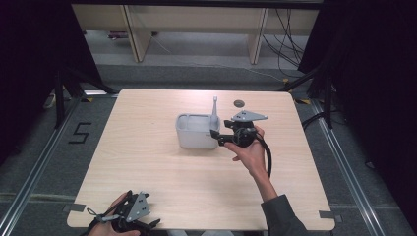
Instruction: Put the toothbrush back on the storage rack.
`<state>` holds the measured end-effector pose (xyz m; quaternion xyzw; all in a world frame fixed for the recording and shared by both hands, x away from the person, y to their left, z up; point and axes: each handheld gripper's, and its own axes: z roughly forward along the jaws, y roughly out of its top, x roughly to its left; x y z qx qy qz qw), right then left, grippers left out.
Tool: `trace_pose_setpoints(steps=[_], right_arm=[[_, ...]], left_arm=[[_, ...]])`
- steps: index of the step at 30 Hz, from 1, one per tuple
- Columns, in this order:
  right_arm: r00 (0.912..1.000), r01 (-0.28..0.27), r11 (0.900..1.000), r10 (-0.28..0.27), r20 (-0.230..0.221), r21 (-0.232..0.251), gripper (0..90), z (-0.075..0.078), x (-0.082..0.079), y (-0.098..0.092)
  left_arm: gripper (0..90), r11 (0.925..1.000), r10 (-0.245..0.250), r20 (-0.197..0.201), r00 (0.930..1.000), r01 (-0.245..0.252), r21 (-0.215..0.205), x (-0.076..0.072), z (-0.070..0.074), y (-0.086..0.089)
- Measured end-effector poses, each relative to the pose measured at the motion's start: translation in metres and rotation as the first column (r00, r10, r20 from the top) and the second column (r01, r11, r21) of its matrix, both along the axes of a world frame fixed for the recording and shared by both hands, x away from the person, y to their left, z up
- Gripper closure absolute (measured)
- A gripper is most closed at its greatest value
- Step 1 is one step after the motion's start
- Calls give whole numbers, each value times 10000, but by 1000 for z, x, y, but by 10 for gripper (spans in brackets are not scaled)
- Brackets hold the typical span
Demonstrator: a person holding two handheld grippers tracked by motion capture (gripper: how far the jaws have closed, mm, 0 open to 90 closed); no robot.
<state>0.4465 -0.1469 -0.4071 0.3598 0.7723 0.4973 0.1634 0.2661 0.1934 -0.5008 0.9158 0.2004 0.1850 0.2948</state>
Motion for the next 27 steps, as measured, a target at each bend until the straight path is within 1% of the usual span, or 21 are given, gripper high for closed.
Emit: trace_pose_setpoints(steps=[3,4,5,6,7,8,9,10,11,12,13,16,17,18,20,21,23,24,25,26,27], right_arm=[[9996,-54,9999,57,281,-119,320,-1,0,1],[9998,-110,9999,111,133,-68,318,-2,-2,1],[10000,-31,9999,31,7,-125,314,-1,-3,1],[9997,-177,9997,181,188,-181,311,-2,-2,1],[9996,-83,9996,90,278,-268,311,-2,-4,0],[10000,-47,9998,48,35,-217,311,-2,-6,0],[10000,-18,9997,20,81,-224,309,-2,-6,0],[9996,-66,9994,75,270,-331,308,-2,-5,-2],[9996,-66,9994,75,270,-331,308,-2,-5,-2],[9996,-164,9994,171,221,-304,307,-2,-6,-2],[10000,-28,9997,28,21,-226,306,-3,-7,-1],[9997,-215,9996,217,96,-182,301,-4,-7,0],[9998,-156,9993,161,135,-338,301,-3,-8,0],[9999,-102,9998,102,15,-185,300,-4,-10,1],[9997,-171,9991,177,139,-389,297,-4,-10,1],[9993,-345,9990,349,126,-272,296,-5,-10,2],[9996,-263,9990,265,38,-374,295,-5,-12,2],[9995,-300,9988,302,51,-385,293,-5,-13,2],[9999,-98,9997,95,-122,-215,292,-6,-15,4],[9993,-373,9986,374,33,-382,291,-6,-14,2],[9992,-409,9987,410,14,-314,291,-7,-15,2]], left_arm=[[153,10000,-5,3,10000,5,45,0,0,0],[153,10000,-6,12,10000,6,37,0,0,0],[153,9999,100,114,9999,-98,-141,0,-1,0],[153,10000,53,129,9999,-53,-44,0,-1,0],[153,10000,11,83,10000,-11,-21,0,0,0],[153,10000,19,86,10000,-19,-22,0,0,0],[153,9999,76,109,9999,-74,-106,0,-1,0],[153,9999,76,109,9999,-74,-106,0,-1,0],[153,10000,28,76,10000,-28,-48,0,0,0],[153,10000,25,82,10000,-25,-49,0,0,0],[153,9999,99,112,9999,-98,-142,0,-1,0],[153,10000,17,85,10000,-17,-33,0,0,0],[153,10000,16,83,10000,-16,-40,0,-1,0],[153,10000,17,86,10000,-16,-40,0,-1,0],[153,10000,18,85,10000,-18,-35,0,0,0],[153,10000,67,125,9999,-67,-52,0,-1,0],[153,9999,95,121,9999,-94,-106,0,-1,0],[153,10000,23,80,10000,-22,-35,0,0,0],[153,9999,77,97,9999,-77,-84,0,-1,0],[153,9999,77,97,9999,-77,-84,0,-1,0],[153,9999,75,116,9999,-74,-72,0,-1,0]])
